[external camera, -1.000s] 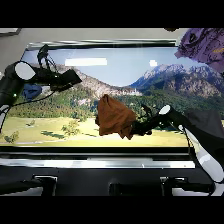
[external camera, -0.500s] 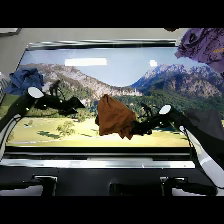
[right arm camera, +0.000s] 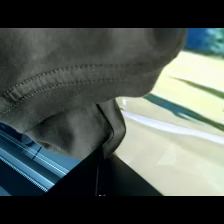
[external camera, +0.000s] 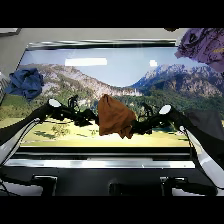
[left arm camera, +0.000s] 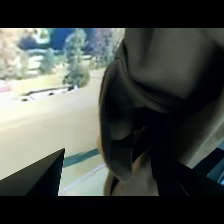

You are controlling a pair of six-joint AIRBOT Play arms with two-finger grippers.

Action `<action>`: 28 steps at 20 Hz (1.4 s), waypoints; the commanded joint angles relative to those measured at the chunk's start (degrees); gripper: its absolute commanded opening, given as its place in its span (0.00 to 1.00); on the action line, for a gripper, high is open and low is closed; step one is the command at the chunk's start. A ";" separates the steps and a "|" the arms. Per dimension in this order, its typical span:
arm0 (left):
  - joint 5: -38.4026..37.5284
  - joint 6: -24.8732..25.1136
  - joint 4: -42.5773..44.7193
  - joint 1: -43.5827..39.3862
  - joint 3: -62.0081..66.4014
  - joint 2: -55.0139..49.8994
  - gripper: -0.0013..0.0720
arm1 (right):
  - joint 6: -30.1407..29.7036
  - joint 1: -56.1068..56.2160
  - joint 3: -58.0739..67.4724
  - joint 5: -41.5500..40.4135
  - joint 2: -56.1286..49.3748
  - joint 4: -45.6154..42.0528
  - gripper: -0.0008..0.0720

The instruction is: Fold the clothes and pants, and hang the long-sleeved shirts on hangers.

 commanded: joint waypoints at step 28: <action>-5.29 -31.17 63.41 12.00 56.48 45.70 0.03 | 16.20 0.09 71.04 1.57 28.46 -53.31 0.05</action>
